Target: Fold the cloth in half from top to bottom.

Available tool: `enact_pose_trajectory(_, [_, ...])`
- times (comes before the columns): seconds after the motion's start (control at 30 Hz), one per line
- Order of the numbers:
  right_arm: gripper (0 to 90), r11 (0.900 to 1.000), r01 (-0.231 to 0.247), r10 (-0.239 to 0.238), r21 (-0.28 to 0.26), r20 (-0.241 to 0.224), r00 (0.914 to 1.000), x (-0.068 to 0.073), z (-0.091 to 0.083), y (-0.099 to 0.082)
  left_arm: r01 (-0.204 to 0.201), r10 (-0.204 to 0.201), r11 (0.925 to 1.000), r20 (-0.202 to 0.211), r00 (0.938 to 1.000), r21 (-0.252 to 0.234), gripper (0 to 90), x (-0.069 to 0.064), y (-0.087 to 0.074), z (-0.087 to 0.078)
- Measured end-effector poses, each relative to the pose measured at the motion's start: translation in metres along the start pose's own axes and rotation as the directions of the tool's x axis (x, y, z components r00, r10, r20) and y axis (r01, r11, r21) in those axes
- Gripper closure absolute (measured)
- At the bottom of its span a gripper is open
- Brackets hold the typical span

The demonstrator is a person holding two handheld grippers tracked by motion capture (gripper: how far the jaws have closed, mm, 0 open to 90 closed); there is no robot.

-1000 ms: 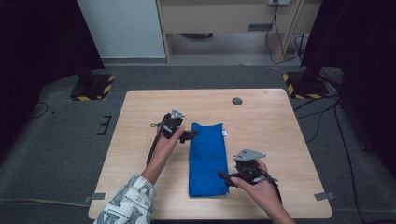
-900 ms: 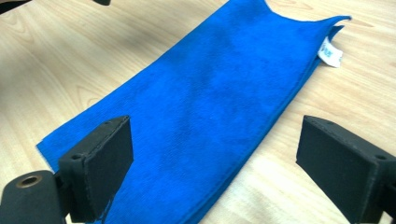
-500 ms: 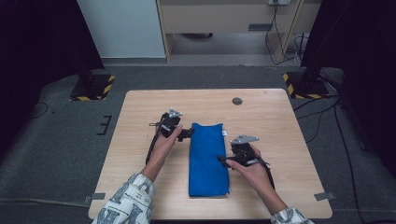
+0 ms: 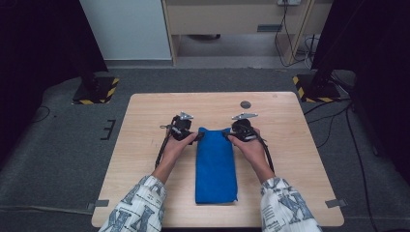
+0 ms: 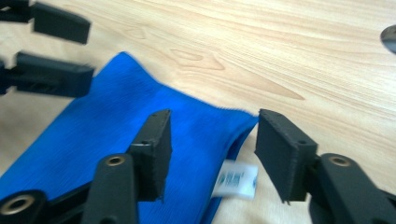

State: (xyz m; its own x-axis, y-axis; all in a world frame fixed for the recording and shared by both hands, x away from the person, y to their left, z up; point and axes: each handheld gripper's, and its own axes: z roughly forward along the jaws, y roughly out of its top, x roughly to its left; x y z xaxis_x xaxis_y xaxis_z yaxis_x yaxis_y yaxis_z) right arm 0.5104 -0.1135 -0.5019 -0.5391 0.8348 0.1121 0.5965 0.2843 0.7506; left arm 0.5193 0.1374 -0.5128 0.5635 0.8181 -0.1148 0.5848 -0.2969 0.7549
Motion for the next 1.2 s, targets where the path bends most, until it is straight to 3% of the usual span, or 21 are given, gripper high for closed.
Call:
enact_pose_trajectory(0.2, [52.8,0.9986,-0.031,0.031,0.043,0.003,0.9995,-0.007,0.027,0.002,-0.025,0.025,0.9997,-0.006,0.9997,-0.006,35.1,0.004,-0.003,0.007])
enact_pose_trajectory(0.3, [54.5,0.9973,-0.034,0.033,0.066,0.011,0.9994,-0.010,0.035,0.001,-0.025,0.025,0.9995,-0.008,0.9997,0.020,36.5,0.006,-0.002,0.013])
enact_pose_trajectory(0.4, [55.4,0.9970,-0.043,0.043,0.064,0.004,0.9991,-0.013,0.038,0.000,-0.010,0.010,0.9994,0.002,0.9999,0.034,39.0,0.004,-0.002,0.020])
enact_pose_trajectory(0.5, [54.1,0.9967,-0.042,0.041,0.069,0.018,0.9990,-0.015,0.037,0.001,-0.042,0.042,0.9980,-0.011,0.9991,0.047,39.8,-0.001,-0.004,0.025])
enact_pose_trajectory(0.57, [52.4,0.9969,-0.023,0.020,0.075,0.034,0.9992,-0.017,0.037,0.000,-0.041,0.042,0.9980,-0.018,0.9990,0.049,40.3,-0.002,-0.003,0.026])
enact_pose_trajectory(0.67, [52.2,0.9975,-0.023,0.023,0.066,0.012,0.9997,-0.016,0.038,-0.001,-0.043,0.044,0.9978,-0.018,0.9989,0.052,42.7,-0.003,-0.003,0.026])
enact_pose_trajectory(0.77, [57.0,0.9975,0.009,-0.008,0.070,-0.019,0.9998,-0.010,0.038,-0.002,-0.041,0.042,0.9976,-0.010,0.9991,0.056,50.1,-0.003,-0.003,0.024])
enact_pose_trajectory(1.0, [82.9,0.9962,0.030,-0.023,0.082,-0.091,0.9956,-0.004,0.036,-0.005,-0.031,0.030,0.9983,0.014,0.9994,0.050,72.0,-0.003,-0.008,0.019])
enact_pose_trajectory(1.13, [85.1,0.9970,0.015,-0.006,0.076,-0.114,0.9934,-0.004,0.036,-0.006,-0.014,0.013,0.9987,0.034,0.9993,0.050,82.9,-0.004,-0.008,0.018])
enact_pose_trajectory(1.2, [85.3,0.9975,0.004,0.005,0.070,-0.127,0.9919,-0.005,0.034,-0.007,-0.027,0.025,0.9986,0.036,0.9990,0.046,84.7,-0.006,-0.007,0.016])
